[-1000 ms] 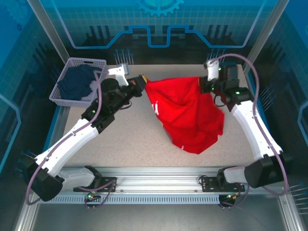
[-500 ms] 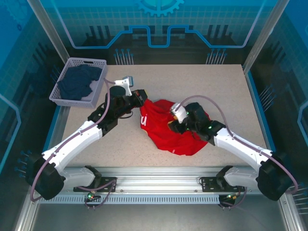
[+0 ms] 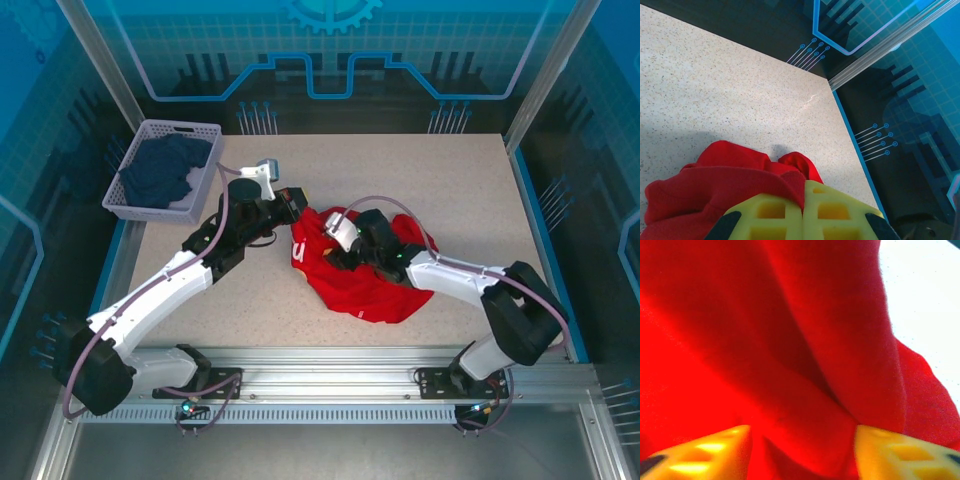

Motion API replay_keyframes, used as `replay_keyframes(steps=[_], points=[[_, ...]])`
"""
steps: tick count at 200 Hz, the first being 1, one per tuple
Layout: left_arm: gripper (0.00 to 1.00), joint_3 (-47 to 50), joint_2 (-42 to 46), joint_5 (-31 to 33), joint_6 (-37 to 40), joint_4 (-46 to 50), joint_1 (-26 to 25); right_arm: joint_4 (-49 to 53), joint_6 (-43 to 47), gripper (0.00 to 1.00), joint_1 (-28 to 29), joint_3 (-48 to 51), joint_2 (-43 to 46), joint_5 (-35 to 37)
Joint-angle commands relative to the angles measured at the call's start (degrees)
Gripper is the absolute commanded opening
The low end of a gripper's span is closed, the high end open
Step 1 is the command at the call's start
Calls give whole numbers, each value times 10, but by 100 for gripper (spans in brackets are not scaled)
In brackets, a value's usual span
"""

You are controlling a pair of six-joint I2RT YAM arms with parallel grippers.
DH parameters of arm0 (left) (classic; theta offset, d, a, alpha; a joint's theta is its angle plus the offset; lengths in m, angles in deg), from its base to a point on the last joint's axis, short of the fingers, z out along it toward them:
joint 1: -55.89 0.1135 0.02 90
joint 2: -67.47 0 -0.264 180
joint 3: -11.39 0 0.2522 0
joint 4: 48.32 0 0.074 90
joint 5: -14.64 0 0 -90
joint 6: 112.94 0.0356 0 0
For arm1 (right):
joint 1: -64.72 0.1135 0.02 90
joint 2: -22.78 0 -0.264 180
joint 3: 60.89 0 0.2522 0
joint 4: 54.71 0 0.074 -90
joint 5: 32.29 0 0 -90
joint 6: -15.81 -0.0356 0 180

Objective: Fold the inside-out t-shirt

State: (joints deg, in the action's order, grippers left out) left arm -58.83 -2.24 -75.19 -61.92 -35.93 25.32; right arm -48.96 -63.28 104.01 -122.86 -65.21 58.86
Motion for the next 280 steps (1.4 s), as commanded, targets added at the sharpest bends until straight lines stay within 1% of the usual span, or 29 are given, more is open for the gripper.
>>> replay_keyframes(steps=[1,13,22,43,61,74,88,101,107,113,123,134,146,163,179,190,199,225,242,252,280], points=[[0,-12,19,6,14,12,3,-15,13,23,-15,-40,-3,25],[0,-7,24,17,17,17,9,6,11,7,-26,-42,17,18],[0,-2,27,19,17,17,18,33,3,0,-37,-41,41,-8],[0,9,32,44,23,32,47,112,-37,0,-66,-36,110,-99],[0,12,19,84,44,46,71,171,-93,0,-101,-44,154,-234],[0,5,-2,115,69,58,82,203,-133,0,-122,-64,166,-327],[0,-13,-29,132,104,79,84,241,-163,0,-133,-97,161,-389],[11,-32,-47,131,131,107,84,262,-197,0,-142,-119,149,-422],[20,-38,-50,127,141,121,84,265,-217,0,-147,-127,144,-436],[26,-41,-46,120,146,133,84,264,-233,0,-155,-131,138,-452],[38,-32,-28,104,145,144,84,257,-261,0,-165,-133,130,-463],[49,-8,10,81,145,142,80,252,-273,0,-172,-133,124,-468],[57,27,58,45,149,129,68,251,-279,0,-175,-136,118,-473],[64,75,116,-35,183,101,38,257,-271,0,-176,-143,109,-478],[72,106,133,-109,217,68,11,270,-252,0,-179,-150,105,-485],[72,112,118,-149,238,50,1,283,-237,0,-183,-156,101,-491],[71,103,94,-183,254,49,-5,294,-227,0,-187,-162,98,-492],[60,60,18,-233,301,69,-34,312,-213,0,-199,-172,99,-495],[53,41,-18,-257,314,73,-46,316,-212,0,-208,-173,101,-494],[50,36,-32,-260,315,75,-48,317,-211,0,-210,-174,103,-495],[52,30,-59,-226,319,69,-46,318,-209,0,-213,-174,107,-497]])
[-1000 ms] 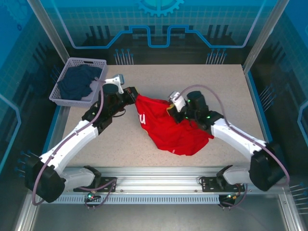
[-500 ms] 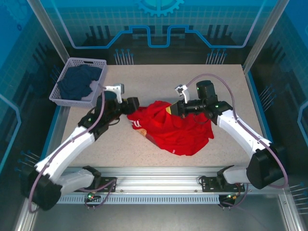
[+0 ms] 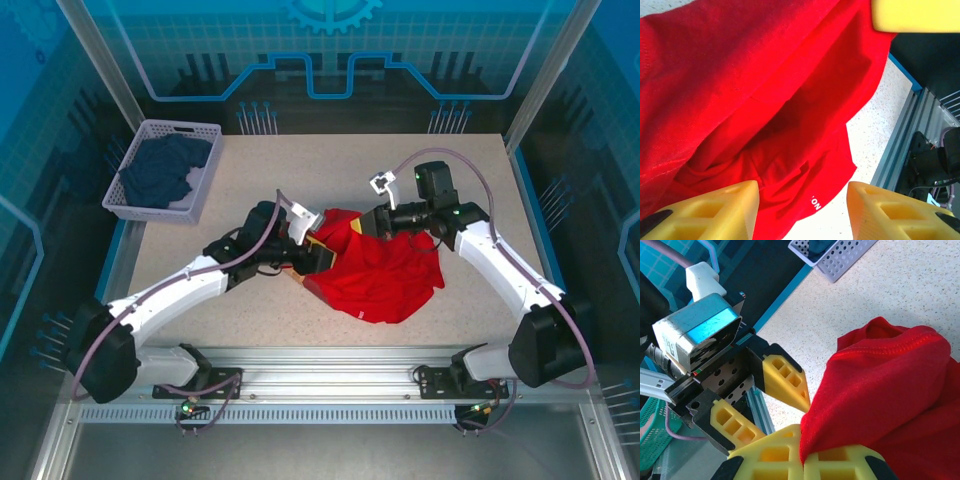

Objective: Fold the inside-out t-shirt

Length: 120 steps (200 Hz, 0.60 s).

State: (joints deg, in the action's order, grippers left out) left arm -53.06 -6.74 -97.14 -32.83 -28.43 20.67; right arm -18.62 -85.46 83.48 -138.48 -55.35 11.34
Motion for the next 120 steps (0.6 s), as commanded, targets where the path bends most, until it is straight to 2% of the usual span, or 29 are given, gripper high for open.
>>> replay_keyframes(steps=[1,42,65,89,120], points=[[52,-28,-15,-5,29,-7,0,14,13,0,-8,-18,8,-23],[60,-72,-75,-4,40,-18,10,16,14,0,-9,-14,15,-25],[59,-106,-105,-26,41,-23,14,18,16,0,-9,-10,19,-24],[43,-132,-126,-61,40,-19,13,23,19,0,-9,-10,21,-23],[18,-133,-119,-61,33,-22,17,42,33,0,-14,-16,22,-8]])
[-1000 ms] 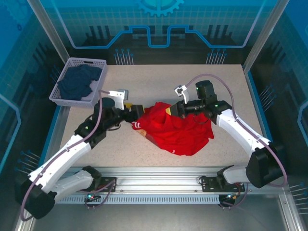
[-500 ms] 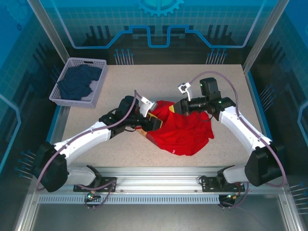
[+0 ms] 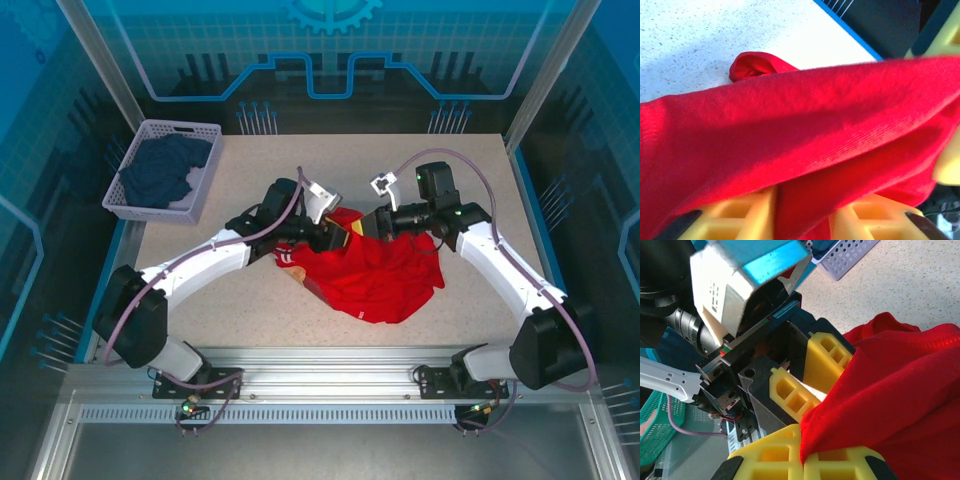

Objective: Fold the inside-out t-shirt

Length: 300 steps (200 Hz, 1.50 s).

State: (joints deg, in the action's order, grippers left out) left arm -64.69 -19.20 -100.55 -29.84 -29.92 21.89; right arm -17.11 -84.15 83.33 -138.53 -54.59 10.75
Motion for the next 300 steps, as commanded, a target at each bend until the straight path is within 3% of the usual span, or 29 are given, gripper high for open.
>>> replay_keyframes(steps=[1,17,32,52,64,76,95,118,141,173,199,217,241,256,300], points=[[17,-17,6,-27,2,-7,4,28,21,0,-13,-16,14,-1],[2,-15,22,-24,-9,-3,7,53,29,0,-19,-28,13,35],[0,-15,49,-20,-43,5,7,100,28,0,-18,-59,9,155],[0,-7,97,-10,-157,-25,-1,147,17,22,24,-113,4,416],[0,10,124,23,-222,-56,-10,118,18,38,64,-98,30,500],[0,14,142,58,-259,-53,-17,66,17,45,88,-51,75,513],[0,11,157,106,-278,-37,-28,-22,9,52,121,45,155,478],[0,6,158,123,-287,-33,-36,-116,3,62,189,130,208,475],[0,-2,156,131,-289,-29,-42,-193,-20,72,228,173,195,482],[0,-3,156,133,-290,-29,-47,-278,-60,74,243,175,136,502],[0,3,160,139,-287,-31,-47,-306,-70,69,245,163,101,517],[0,2,162,153,-280,-25,-47,-267,-72,41,244,151,98,557],[0,-2,177,227,-253,6,-47,-157,-67,16,223,151,121,604],[0,-2,188,272,-219,22,-46,-119,-61,4,197,167,152,593],[0,-22,192,312,-125,61,-46,-16,37,0,100,117,203,432]])
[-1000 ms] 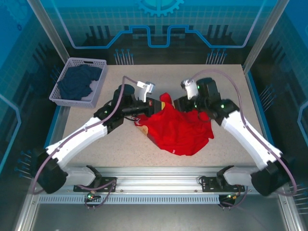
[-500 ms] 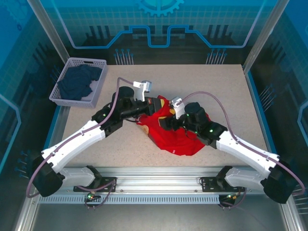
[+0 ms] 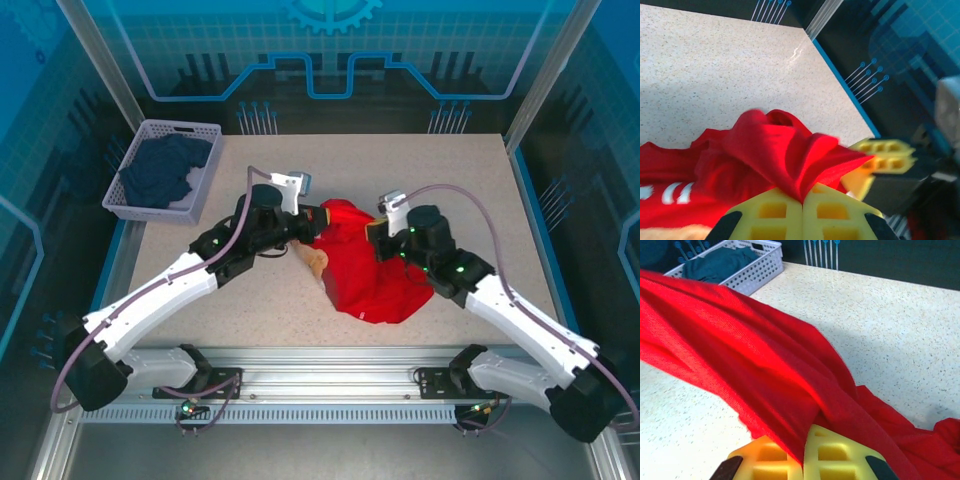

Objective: Fold the inside-out t-shirt

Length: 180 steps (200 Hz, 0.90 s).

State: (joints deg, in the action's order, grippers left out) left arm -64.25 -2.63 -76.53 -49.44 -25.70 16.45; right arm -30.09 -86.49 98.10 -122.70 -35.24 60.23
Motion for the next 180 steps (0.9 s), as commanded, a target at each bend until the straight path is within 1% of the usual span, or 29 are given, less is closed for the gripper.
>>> replay_keyframes(steps=[1,13,24,39,52,66,90,118,142,151,159,172,180], points=[[0,-27,26,72,72,19,8,117,62,0,-49,-45,9,-65],[0,-29,27,60,77,14,8,150,85,0,-63,-71,-6,-96],[0,-28,26,31,73,-1,8,182,105,1,-68,-96,-28,-119],[0,-26,24,-18,58,-31,8,214,127,6,-68,-123,-60,-142],[0,-29,21,-51,37,-54,8,227,132,9,-67,-134,-80,-144],[0,-38,19,-62,21,-67,8,234,122,10,-66,-140,-94,-110],[0,-58,22,-34,28,-65,8,242,98,12,-65,-146,-106,-35],[0,-70,17,-32,38,-61,8,240,88,13,-64,-150,-104,-16],[0,-74,12,-31,39,-56,8,255,91,17,-58,-165,-100,38],[0,-74,10,-31,37,-54,8,234,107,20,-54,-156,-86,16],[0,-75,8,-30,35,-54,8,205,118,25,-51,-141,-69,-26],[0,-75,5,-30,33,-53,8,156,131,36,-46,-118,-42,-118],[0,-75,4,-30,32,-54,8,130,135,42,-37,-107,-31,-153]])
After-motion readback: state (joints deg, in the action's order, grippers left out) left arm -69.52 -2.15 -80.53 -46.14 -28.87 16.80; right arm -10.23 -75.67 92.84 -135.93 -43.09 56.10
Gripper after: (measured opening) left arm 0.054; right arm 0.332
